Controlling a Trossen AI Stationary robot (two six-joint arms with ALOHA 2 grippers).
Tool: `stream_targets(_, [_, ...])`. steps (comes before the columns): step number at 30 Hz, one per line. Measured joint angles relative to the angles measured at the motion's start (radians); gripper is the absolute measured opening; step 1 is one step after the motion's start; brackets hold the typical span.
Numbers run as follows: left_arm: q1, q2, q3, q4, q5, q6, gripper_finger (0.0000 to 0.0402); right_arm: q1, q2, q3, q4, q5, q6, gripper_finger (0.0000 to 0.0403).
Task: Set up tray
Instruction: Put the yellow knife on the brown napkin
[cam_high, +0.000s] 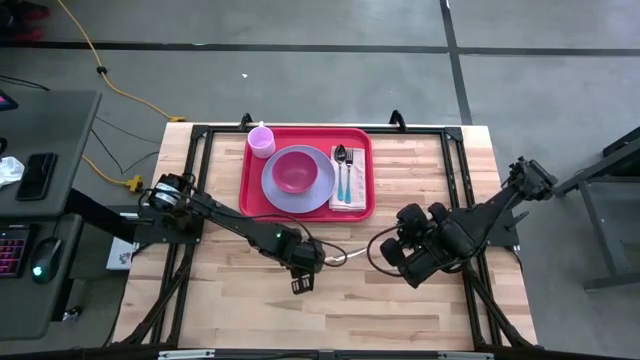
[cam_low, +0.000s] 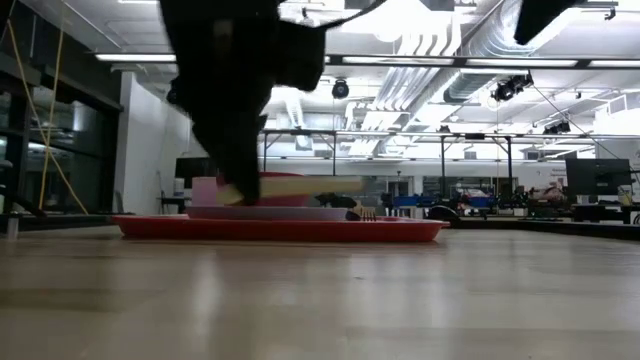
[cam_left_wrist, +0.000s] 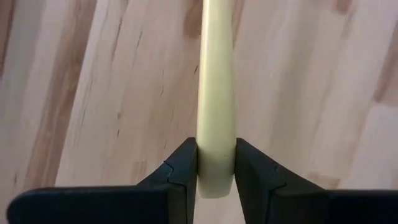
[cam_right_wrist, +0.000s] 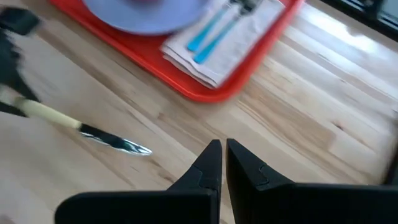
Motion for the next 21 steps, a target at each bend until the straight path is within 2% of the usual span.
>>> stream_targets(6, [0.0, -0.002, 0.067, -0.013, -0.064, -0.002, 0.0117, 0.014, 0.0, 0.0, -0.092, -0.069, 0.078, 0.0])
stream_targets(21, [0.108, -0.004, 0.194, -0.134, -0.157, -0.023, 0.0117, 0.038, -0.002, 0.0, -0.118, -0.069, 0.088, 0.0])
